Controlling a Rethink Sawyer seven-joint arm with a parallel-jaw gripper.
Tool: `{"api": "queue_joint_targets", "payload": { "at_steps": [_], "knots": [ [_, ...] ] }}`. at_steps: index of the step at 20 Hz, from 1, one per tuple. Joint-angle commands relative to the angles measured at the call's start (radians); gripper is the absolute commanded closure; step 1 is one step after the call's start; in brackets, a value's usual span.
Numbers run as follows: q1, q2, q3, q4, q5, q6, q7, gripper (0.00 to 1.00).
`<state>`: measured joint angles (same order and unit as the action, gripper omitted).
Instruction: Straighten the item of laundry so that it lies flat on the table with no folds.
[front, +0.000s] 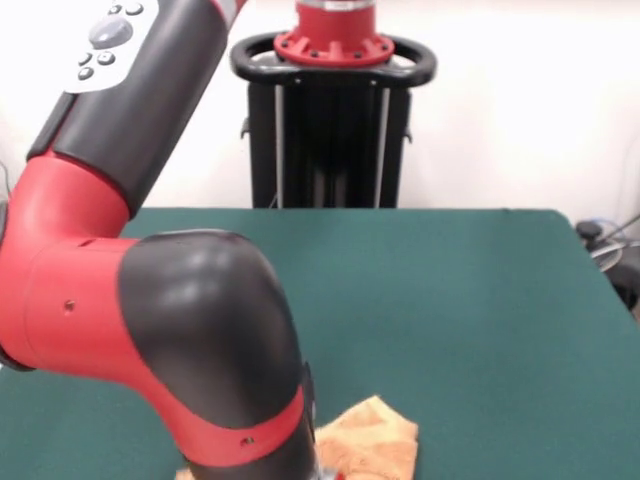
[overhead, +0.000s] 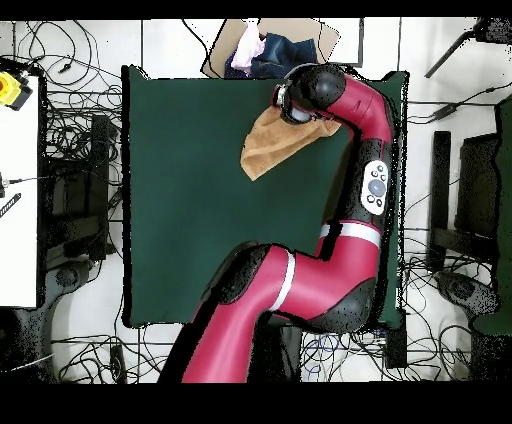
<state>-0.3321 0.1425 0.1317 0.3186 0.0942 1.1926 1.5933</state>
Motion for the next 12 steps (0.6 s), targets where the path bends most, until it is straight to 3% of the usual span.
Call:
{"api": "queue_joint_targets", "payload": {
  "at_steps": [1,5,12],
  "knots": [
    [-0.004,0.157,0.006,0.118,0.018,0.259,0.306,0.00],
    [-0.001,0.159,0.004,0.096,-0.014,0.207,0.286,0.00],
    [0.009,0.163,-0.006,0.068,-0.034,0.231,0.268,0.00]
  ]
}}
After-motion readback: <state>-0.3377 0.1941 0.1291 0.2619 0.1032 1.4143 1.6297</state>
